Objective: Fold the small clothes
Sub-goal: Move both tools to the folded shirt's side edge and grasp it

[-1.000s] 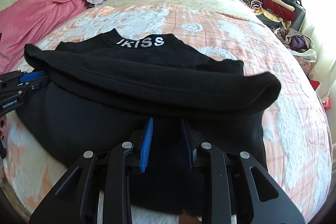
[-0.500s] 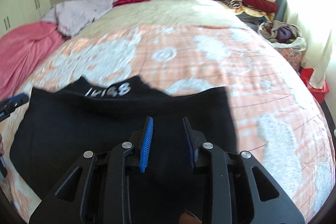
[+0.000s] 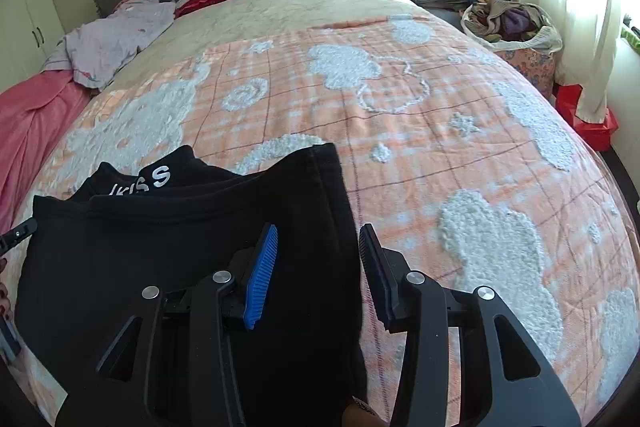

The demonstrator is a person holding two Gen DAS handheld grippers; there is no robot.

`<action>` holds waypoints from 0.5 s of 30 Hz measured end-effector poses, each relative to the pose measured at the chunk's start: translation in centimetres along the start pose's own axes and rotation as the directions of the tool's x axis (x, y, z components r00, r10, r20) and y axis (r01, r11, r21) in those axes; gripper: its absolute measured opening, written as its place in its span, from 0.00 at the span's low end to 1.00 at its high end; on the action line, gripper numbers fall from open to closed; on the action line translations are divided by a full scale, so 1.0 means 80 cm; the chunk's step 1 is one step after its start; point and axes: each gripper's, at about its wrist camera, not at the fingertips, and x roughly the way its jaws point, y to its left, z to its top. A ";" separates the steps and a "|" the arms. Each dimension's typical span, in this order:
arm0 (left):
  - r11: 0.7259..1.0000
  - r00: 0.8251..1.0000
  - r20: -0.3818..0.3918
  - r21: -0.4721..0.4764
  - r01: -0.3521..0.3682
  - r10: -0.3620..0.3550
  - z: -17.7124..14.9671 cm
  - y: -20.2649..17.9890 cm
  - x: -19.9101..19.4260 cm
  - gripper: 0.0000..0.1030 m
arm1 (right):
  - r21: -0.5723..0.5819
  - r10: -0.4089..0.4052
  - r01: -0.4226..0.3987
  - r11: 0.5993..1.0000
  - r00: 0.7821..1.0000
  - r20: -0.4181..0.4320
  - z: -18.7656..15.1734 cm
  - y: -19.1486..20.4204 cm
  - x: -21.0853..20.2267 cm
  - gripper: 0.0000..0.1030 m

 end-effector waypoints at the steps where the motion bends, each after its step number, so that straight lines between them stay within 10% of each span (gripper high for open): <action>1: 1.000 1.000 -0.005 0.011 -0.007 0.007 -0.002 -0.003 0.003 0.27 | 0.000 0.007 -0.007 1.000 1.000 -0.004 0.000 0.002 0.002 0.34; 7: 0.998 0.999 0.034 0.048 -0.030 0.028 0.000 -0.011 -0.005 0.05 | 0.017 0.054 -0.055 0.998 0.998 0.039 0.004 -0.002 -0.012 0.07; 15: 0.996 0.987 0.160 0.079 -0.036 0.023 0.018 -0.025 -0.041 0.05 | 0.065 0.069 -0.078 0.995 0.988 0.135 0.022 -0.021 -0.033 0.07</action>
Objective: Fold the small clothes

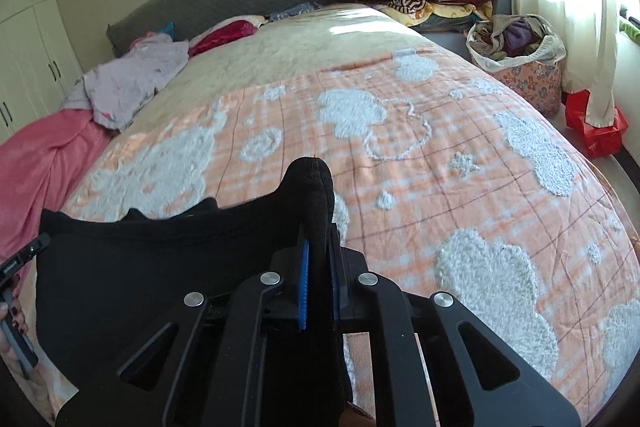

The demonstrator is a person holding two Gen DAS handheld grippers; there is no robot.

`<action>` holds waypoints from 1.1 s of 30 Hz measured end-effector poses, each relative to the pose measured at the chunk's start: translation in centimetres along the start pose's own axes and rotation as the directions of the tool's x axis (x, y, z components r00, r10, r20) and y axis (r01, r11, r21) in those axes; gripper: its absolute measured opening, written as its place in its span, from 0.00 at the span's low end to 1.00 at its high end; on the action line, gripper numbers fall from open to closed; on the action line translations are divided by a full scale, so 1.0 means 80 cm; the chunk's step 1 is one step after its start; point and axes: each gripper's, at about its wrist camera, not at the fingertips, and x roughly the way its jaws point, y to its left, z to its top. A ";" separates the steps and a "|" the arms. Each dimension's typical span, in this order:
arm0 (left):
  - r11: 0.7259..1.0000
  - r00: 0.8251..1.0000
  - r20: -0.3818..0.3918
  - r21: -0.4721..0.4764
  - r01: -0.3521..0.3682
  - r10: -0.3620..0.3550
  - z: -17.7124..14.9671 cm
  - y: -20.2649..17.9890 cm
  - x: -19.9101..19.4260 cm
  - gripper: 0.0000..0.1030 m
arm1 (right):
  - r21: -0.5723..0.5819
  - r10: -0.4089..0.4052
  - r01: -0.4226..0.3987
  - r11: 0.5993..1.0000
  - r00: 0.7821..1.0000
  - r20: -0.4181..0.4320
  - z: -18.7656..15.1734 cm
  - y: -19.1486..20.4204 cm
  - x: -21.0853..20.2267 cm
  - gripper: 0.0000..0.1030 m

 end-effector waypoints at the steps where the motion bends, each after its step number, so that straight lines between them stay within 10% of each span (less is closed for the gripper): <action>1: 1.000 1.000 -0.001 0.003 -0.008 0.008 0.000 0.001 0.003 0.05 | 0.004 -0.001 0.001 1.000 1.000 -0.003 0.000 -0.002 0.002 0.07; 18: 0.995 0.986 -0.137 0.027 -0.095 0.098 -0.026 0.012 0.046 0.11 | -0.070 -0.168 0.162 0.984 0.981 -0.094 -0.034 0.005 0.040 0.16; 33: 0.987 0.986 -0.079 0.086 -0.139 0.146 -0.036 -0.023 -0.020 0.35 | -0.080 -0.065 0.064 0.995 0.998 -0.019 -0.066 0.025 -0.051 0.39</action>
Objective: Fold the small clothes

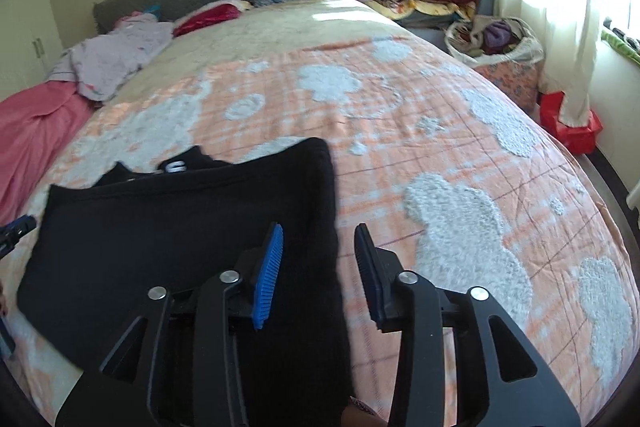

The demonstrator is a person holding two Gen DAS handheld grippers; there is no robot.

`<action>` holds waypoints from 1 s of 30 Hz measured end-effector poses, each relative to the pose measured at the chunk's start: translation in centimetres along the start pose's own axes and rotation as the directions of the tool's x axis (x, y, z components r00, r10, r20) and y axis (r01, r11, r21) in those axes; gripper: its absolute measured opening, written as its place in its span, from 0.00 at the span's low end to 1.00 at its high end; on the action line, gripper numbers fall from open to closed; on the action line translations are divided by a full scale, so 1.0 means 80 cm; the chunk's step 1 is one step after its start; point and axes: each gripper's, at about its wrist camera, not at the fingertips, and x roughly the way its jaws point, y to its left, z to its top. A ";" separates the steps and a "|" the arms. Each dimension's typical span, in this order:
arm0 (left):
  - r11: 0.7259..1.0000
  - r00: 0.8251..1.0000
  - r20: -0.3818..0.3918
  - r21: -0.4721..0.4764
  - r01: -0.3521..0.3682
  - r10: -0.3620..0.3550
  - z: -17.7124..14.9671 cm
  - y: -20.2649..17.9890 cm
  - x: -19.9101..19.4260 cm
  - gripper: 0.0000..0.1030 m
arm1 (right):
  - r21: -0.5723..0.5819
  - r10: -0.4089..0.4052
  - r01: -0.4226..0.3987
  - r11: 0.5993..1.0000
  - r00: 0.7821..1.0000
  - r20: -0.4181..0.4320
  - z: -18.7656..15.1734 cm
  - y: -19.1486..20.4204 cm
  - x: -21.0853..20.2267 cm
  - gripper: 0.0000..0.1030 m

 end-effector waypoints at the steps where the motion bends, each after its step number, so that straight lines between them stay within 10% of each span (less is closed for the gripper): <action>1: 1.000 1.000 0.003 0.005 0.010 -0.010 -0.002 -0.005 -0.006 0.38 | -0.015 0.027 -0.027 1.000 1.000 0.004 -0.006 0.009 -0.008 0.41; 11: 0.997 0.990 -0.129 0.047 0.055 -0.048 -0.066 -0.038 -0.004 0.46 | -0.091 0.088 -0.101 0.991 0.986 -0.143 -0.060 0.056 -0.015 0.45; 22: 0.997 0.988 -0.136 0.003 0.072 -0.071 -0.101 -0.029 -0.021 0.46 | -0.104 0.081 -0.096 0.990 0.987 -0.136 -0.084 0.061 -0.031 0.47; 30: 0.997 0.993 -0.101 -0.042 0.058 -0.062 -0.100 -0.008 -0.058 0.58 | -0.211 0.130 -0.140 0.968 0.990 -0.058 -0.087 0.102 -0.073 0.69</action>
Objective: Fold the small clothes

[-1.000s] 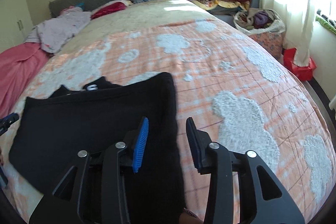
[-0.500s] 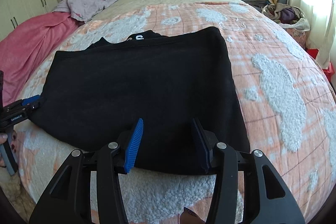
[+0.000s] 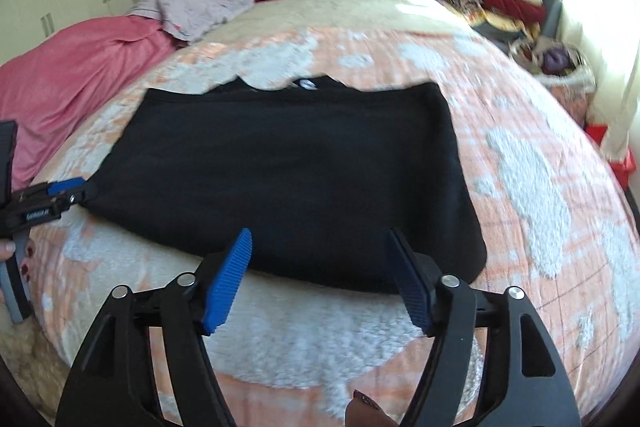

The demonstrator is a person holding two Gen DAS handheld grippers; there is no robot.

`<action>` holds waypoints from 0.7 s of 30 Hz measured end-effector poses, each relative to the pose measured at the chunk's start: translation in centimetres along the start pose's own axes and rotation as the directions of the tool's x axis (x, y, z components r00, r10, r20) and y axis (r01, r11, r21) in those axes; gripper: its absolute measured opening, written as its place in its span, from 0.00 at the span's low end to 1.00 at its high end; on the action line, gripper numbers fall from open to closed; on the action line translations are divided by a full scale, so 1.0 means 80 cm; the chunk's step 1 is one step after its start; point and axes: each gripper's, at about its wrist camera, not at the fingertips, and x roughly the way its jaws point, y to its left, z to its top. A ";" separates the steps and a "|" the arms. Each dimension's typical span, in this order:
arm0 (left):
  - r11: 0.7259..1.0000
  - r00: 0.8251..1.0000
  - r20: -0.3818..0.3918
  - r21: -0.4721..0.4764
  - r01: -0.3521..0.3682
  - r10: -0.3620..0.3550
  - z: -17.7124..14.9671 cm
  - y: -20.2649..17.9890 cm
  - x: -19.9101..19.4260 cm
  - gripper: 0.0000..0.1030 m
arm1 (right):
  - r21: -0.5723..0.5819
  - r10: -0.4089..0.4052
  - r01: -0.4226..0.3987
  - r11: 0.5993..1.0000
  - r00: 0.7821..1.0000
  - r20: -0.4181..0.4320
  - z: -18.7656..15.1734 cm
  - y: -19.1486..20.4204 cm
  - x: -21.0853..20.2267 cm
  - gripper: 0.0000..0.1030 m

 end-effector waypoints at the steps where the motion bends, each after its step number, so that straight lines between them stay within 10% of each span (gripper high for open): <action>1: 1.000 1.000 0.009 -0.005 -0.002 0.002 0.002 0.003 -0.005 0.62 | -0.022 0.002 -0.001 1.000 1.000 0.009 0.002 0.010 -0.004 0.75; 11: 0.997 0.996 0.042 -0.013 -0.082 0.083 0.026 0.026 -0.029 0.90 | -0.202 0.061 -0.051 0.978 0.997 0.045 0.016 0.098 -0.010 0.84; 21: 0.993 0.992 0.049 -0.009 -0.114 0.114 0.044 0.037 -0.028 0.91 | -0.330 0.088 -0.067 0.942 0.995 0.051 0.026 0.172 0.014 0.90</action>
